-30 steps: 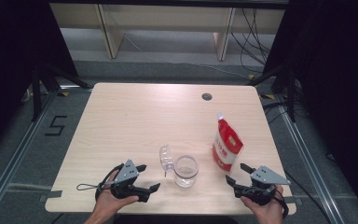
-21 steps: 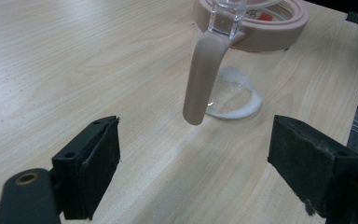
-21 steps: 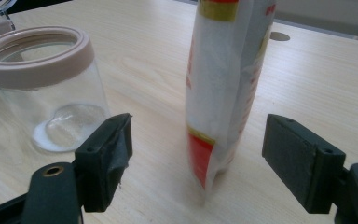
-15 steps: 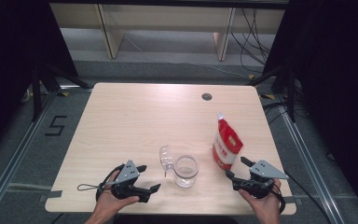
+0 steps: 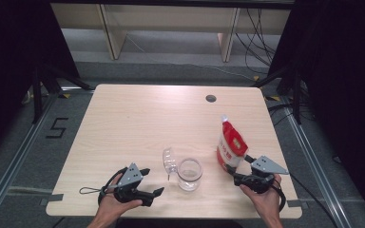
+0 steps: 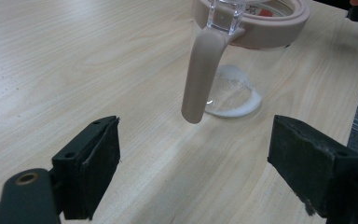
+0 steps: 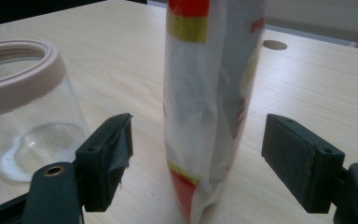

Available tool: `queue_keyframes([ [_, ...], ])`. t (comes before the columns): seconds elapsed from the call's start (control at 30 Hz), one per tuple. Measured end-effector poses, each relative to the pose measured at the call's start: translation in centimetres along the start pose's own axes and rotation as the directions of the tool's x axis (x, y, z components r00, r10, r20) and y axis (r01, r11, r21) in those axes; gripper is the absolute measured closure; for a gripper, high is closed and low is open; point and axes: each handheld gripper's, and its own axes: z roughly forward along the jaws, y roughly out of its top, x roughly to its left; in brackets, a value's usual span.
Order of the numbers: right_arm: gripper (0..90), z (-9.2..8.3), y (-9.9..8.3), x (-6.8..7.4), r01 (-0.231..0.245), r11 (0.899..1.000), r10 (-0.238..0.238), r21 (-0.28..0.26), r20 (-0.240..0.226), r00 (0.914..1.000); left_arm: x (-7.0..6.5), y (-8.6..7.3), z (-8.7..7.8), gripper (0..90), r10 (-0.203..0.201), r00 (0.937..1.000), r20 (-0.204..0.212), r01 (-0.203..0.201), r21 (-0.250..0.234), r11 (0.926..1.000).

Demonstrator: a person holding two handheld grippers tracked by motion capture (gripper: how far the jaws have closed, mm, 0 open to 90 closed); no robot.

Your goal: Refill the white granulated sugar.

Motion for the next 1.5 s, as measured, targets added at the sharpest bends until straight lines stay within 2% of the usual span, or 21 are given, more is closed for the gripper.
queue_keyframes([
  [0.03,26.4,0.4,0.1,-0.1,0.015,1.000,-0.015,-0.006,0.006,0.9999,-0.1,0.0,0.0,16.2,-0.007,1.0000,-0.005,0.007,0.001,1.0000],
  [0.1,27.1,0.6,0.2,-0.1,0.027,1.000,-0.027,-0.006,-0.001,0.9996,0.0,0.0,0.0,16.2,0.017,0.9999,0.000,-0.017,0.001,0.9999],
  [0.13,27.6,0.7,0.2,0.0,0.007,1.000,-0.007,-0.006,0.000,1.0000,-0.1,0.0,0.1,16.3,-0.007,1.0000,0.001,0.007,0.001,1.0000],
  [0.2,28.3,0.8,0.2,0.1,-0.007,1.000,0.007,0.009,0.000,1.0000,0.0,0.0,0.1,16.2,0.006,1.0000,0.002,-0.006,0.001,1.0000],
  [0.23,29.7,1.1,0.2,-0.3,0.039,0.999,-0.039,-0.003,-0.009,0.9992,-0.1,0.0,0.1,16.2,0.002,1.0000,0.002,-0.002,0.002,1.0000],
  [0.27,30.6,1.2,0.2,-0.2,0.023,1.000,-0.023,-0.004,-0.007,0.9997,0.0,0.0,0.1,16.2,0.004,1.0000,0.003,-0.004,0.004,1.0000],
  [0.37,32.2,1.5,0.2,-0.4,0.031,0.999,-0.031,-0.008,-0.009,0.9995,-0.1,0.0,0.1,16.3,-0.001,1.0000,0.003,0.001,0.004,1.0000],
  [0.4,32.6,1.4,0.2,-0.1,-0.003,1.000,0.003,0.007,-0.005,1.0000,-0.1,0.0,0.1,16.2,-0.002,1.0000,0.003,0.002,0.004,1.0000],
  [0.53,33.6,1.7,0.3,-0.6,0.030,1.000,-0.030,-0.004,-0.020,0.9993,-0.2,-0.1,0.1,16.2,-0.009,0.9999,0.005,0.009,-0.004,1.0000],
  [0.6,33.9,1.8,0.3,-0.7,0.035,0.999,-0.035,-0.010,-0.006,0.9994,-0.2,-0.1,0.1,16.2,-0.008,1.0000,0.004,0.008,-0.003,1.0000],
  [0.73,34.2,1.8,0.2,-0.4,-0.021,1.000,0.021,0.001,-0.015,0.9997,-0.2,-0.1,0.1,16.2,-0.007,1.0000,0.004,0.007,-0.002,1.0000],
  [0.8,34.7,2.0,0.2,-0.7,0.017,1.000,-0.017,-0.009,-0.017,0.9997,-0.2,-0.1,0.1,16.2,-0.008,1.0000,0.004,0.008,-0.002,1.0000],
  [0.83,34.7,2.1,0.2,-0.6,0.000,1.000,0.000,-0.007,-0.018,0.9998,-0.2,-0.1,0.1,16.2,-0.008,1.0000,0.004,0.008,-0.002,1.0000],
  [0.93,35.1,2.1,0.2,-0.7,-0.006,1.000,0.006,-0.010,-0.021,0.9998,-0.1,-0.1,0.1,16.2,-0.004,1.0000,0.004,0.004,0.003,1.0000],
  [1.03,36.1,2.1,0.3,-0.9,0.013,1.000,-0.014,-0.006,-0.024,0.9996,-0.2,-0.1,0.1,16.2,0.003,1.0000,-0.004,-0.003,0.012,0.9999],
  [1.07,36.6,2.0,0.2,-0.6,-0.018,1.000,0.018,0.002,-0.026,0.9995,-0.2,-0.1,0.3,16.2,0.001,1.0000,0.006,-0.001,-0.002,1.0000],
  [1.1,37.3,2.1,0.3,-0.9,0.016,1.000,-0.017,-0.009,-0.024,0.9996,-0.1,-0.1,0.2,16.2,0.003,1.0000,0.007,-0.003,0.005,1.0000],
  [1.33,41.0,2.0,0.2,-1.0,0.004,1.000,-0.004,-0.004,-0.019,0.9998,-0.2,-0.1,0.2,16.2,0.005,1.0000,0.006,-0.005,0.004,1.0000],
  [1.37,41.7,2.1,0.2,-1.2,0.022,1.000,-0.023,-0.015,-0.036,0.9991,-0.1,-0.1,0.2,16.3,0.012,0.9999,0.005,-0.012,0.012,0.9999],
  [1.47,42.3,2.0,0.2,-1.3,0.004,1.000,-0.005,-0.002,-0.058,0.9983,-0.1,-0.1,0.2,16.3,0.012,0.9999,0.006,-0.012,0.012,0.9999],
  [1.5,42.4,2.1,0.3,-1.6,0.026,1.000,-0.027,-0.005,-0.066,0.9975,-0.3,-0.1,0.2,16.2,0.005,1.0000,0.001,-0.005,0.011,0.9999],
])
